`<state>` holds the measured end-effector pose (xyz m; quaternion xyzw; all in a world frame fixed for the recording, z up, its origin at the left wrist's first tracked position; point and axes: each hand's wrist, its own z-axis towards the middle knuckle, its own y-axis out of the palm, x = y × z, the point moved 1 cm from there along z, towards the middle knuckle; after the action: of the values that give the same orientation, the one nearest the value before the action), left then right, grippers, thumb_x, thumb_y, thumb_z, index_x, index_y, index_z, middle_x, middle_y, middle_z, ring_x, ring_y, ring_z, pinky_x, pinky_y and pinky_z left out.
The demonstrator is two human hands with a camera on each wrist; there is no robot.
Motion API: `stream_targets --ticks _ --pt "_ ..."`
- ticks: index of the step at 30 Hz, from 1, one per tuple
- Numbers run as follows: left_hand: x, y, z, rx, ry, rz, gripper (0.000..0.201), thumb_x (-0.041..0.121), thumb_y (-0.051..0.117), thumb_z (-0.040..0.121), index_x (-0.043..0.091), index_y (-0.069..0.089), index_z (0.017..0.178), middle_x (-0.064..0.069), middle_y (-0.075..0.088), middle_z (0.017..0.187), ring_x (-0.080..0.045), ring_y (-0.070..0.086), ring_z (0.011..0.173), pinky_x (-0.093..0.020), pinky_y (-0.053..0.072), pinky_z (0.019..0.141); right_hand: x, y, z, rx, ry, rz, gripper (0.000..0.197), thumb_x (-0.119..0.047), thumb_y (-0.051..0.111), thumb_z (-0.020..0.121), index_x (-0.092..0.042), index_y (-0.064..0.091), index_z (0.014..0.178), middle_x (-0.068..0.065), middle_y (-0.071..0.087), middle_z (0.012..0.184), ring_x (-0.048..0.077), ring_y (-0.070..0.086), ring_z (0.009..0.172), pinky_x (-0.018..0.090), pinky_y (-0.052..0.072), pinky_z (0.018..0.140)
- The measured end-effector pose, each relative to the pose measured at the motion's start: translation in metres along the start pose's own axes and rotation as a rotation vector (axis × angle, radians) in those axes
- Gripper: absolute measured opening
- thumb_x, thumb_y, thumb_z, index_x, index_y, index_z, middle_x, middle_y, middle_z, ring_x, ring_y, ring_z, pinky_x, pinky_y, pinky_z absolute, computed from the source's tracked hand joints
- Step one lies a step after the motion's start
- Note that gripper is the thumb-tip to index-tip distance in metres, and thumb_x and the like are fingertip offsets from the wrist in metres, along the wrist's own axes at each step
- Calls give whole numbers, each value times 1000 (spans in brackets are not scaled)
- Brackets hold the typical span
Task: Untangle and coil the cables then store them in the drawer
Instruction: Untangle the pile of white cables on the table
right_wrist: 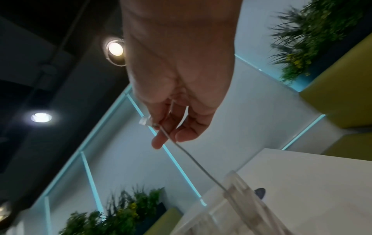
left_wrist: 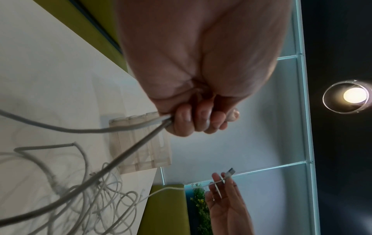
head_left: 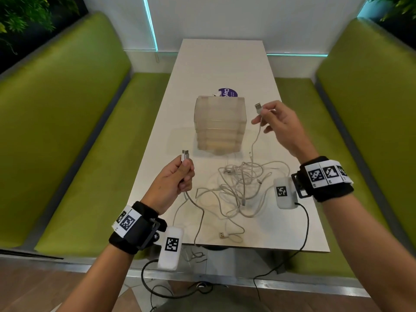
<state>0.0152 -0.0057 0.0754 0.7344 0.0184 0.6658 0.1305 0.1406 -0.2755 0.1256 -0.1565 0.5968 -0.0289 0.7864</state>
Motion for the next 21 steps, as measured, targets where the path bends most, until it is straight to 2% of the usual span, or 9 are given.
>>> stream_targets --ticks 4,7,9,11,13,15,17,19,21 --pt "3 17 14 110 39 63 24 20 37 102 10 48 83 0 37 65 -9 28 50 -22 27 52 -14 26 -17 -254 8 -123 10 -20 53 95 -18 62 95 0 73 87 23 64 83 29 50 71" --pt "2 36 27 129 58 113 20 18 39 102 10 54 91 -1 35 65 -5 30 49 -22 27 52 -12 54 -31 -374 -15 -130 10 -21 57 93 -15 65 94 -1 72 85 13 63 79 22 46 71" --pt "0 44 32 137 70 130 19 18 39 101 10 56 97 0 35 66 -5 31 51 -21 28 52 -9 67 -38 -380 16 -73 10 -20 58 93 -14 65 94 -1 71 83 8 61 77 17 43 69" --pt "-3 47 34 152 64 111 15 19 44 100 11 57 99 3 37 67 -6 30 53 -22 28 53 -6 74 -43 -326 57 22 11 -19 57 94 -10 65 95 1 71 80 15 59 76 17 43 67" --pt "-5 46 35 147 57 84 11 22 52 97 14 58 101 12 45 64 -5 35 53 -21 30 54 -6 75 -46 -267 80 90 12 -19 58 93 -8 63 97 3 71 77 19 59 75 20 44 66" --pt "-7 47 34 131 61 78 21 27 58 92 12 58 107 16 58 68 1 46 54 -17 34 54 -7 78 -48 -238 97 131 12 -18 60 92 -8 61 97 1 69 72 8 61 69 15 43 64" --pt "-7 48 34 137 76 60 25 26 57 92 9 57 110 13 60 73 1 50 56 -16 36 55 -9 82 -49 -225 106 153 11 -18 61 91 -9 59 98 1 69 71 3 60 65 11 42 62" --pt "-5 49 34 159 100 36 16 21 51 97 11 59 105 9 56 73 -1 43 54 -18 34 54 -10 83 -48 -251 128 148 14 -22 62 91 -12 58 100 3 70 74 4 61 68 12 43 64" --pt "-1 47 35 194 117 16 14 20 48 98 14 61 97 9 51 70 -4 36 53 -19 33 54 -6 82 -44 -344 154 24 20 -28 65 88 -18 57 104 -1 71 81 4 61 74 17 46 69"
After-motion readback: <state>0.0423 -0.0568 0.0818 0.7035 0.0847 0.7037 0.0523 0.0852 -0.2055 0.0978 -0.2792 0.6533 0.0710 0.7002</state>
